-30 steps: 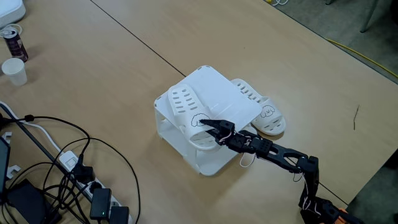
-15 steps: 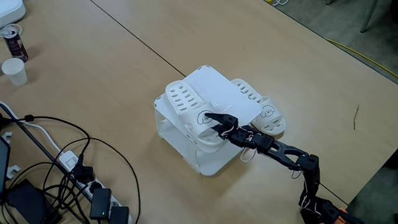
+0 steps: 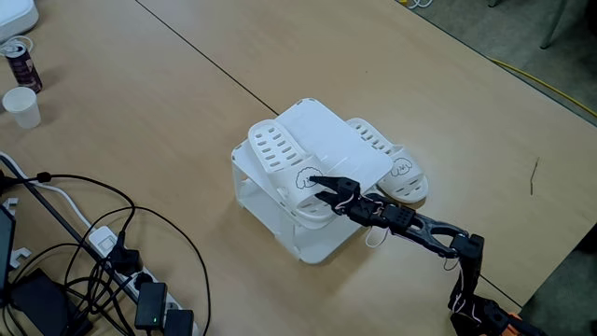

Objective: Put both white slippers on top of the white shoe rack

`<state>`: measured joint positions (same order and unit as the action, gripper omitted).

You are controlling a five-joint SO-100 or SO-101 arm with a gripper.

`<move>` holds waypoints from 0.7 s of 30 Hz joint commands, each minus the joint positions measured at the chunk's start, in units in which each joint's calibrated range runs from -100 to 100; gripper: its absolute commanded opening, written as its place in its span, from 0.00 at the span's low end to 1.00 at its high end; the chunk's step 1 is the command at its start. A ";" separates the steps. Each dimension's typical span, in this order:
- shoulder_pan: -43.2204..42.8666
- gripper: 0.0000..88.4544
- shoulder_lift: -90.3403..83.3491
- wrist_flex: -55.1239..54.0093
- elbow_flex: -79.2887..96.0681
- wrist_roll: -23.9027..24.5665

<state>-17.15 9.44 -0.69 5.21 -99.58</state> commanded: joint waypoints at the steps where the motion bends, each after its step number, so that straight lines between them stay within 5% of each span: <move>1: 2.02 0.13 -5.45 0.69 3.86 -0.42; 21: 6.96 0.13 -11.50 0.69 7.37 -0.42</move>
<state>-11.39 2.60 0.00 13.12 -99.58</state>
